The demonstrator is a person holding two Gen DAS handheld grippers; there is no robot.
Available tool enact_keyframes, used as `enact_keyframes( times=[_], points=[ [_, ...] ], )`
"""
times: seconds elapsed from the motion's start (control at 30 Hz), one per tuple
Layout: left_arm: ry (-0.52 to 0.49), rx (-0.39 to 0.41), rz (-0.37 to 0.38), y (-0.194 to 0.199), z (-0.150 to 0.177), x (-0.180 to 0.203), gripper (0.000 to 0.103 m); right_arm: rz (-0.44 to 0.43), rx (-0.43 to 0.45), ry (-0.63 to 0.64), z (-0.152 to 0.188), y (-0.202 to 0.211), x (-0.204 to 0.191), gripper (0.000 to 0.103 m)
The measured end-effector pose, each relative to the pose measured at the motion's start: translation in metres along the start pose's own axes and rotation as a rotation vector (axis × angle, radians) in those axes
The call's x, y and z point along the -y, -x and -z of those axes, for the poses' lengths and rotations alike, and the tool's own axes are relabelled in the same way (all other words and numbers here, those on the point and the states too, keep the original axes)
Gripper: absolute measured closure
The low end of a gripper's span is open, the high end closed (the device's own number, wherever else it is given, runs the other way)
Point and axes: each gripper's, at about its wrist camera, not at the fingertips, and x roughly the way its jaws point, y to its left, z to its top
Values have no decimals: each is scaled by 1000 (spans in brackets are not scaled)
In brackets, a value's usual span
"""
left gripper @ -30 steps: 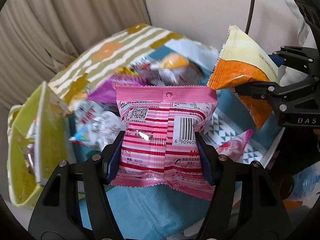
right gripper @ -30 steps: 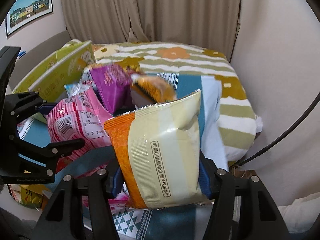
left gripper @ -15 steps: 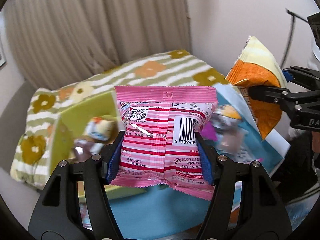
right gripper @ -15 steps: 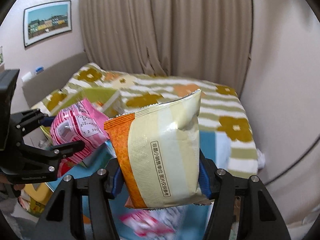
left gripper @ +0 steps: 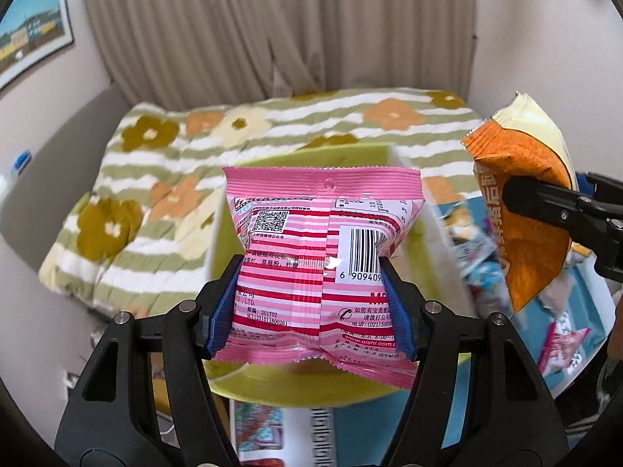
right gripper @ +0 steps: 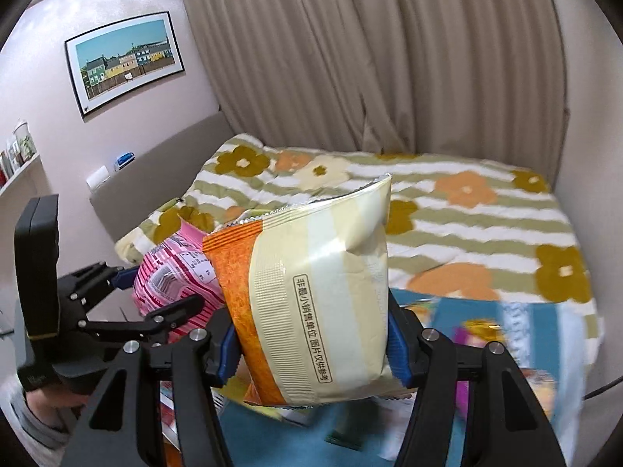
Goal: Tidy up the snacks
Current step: 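Carry both bags over the yellow box and release them inside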
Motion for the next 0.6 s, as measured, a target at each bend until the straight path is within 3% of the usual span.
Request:
enact_keyframes(
  times=[0.33,0.37,0.4,0.47,0.6],
  points=[
    [6,-142,111,-59,22,-31,40,42,-124,-141,8,-67,-25,47],
    [9,-140,135,-60,24,-31,35,46,-127,-145,7,-68,-24,47],
    [13,-139,160,-61,25,-31,18,54,-129,-151,7,-69,-24,47],
    [8,-143,142,-61,25,-32,1,67,-133,-156,6,-72,-24,47],
    [20,-132,146,-58,29,-37,1,75,-149,-158,0,-79,-23,47]
  ],
)
